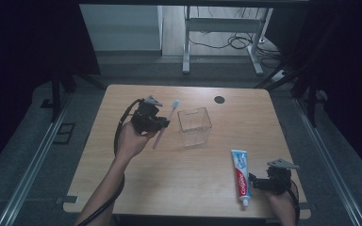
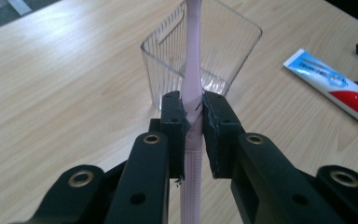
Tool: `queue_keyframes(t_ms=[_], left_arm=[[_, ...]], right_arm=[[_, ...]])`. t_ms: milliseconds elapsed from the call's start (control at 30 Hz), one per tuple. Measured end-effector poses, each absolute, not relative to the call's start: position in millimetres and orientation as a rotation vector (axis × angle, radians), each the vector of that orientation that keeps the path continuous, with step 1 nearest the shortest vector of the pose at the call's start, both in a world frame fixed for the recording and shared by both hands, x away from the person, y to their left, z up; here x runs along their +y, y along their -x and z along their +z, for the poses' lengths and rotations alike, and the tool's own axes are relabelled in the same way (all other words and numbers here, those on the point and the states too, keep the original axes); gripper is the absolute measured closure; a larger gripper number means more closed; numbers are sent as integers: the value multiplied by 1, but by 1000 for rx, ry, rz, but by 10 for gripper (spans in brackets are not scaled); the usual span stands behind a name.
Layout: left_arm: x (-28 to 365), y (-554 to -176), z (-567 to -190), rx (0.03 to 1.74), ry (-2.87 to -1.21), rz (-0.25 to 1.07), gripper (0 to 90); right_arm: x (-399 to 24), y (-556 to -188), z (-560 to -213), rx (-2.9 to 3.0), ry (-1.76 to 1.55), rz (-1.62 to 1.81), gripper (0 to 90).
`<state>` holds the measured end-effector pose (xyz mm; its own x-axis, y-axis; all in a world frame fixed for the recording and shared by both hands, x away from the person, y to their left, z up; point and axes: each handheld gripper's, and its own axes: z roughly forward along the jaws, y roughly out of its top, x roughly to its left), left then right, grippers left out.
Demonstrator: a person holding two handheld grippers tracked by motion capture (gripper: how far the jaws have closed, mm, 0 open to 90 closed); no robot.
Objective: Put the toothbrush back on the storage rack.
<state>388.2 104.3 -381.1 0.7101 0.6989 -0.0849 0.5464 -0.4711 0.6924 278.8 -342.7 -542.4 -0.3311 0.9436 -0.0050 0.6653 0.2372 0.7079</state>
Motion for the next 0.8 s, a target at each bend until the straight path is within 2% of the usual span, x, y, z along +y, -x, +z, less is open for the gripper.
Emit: queue_keyframes(t_ms=[800], left_arm=[[79, -417, -364, 906, -2098, 335, 792]], right_arm=[[-342, -280, -542, 2090, -1465, 866, 13]])
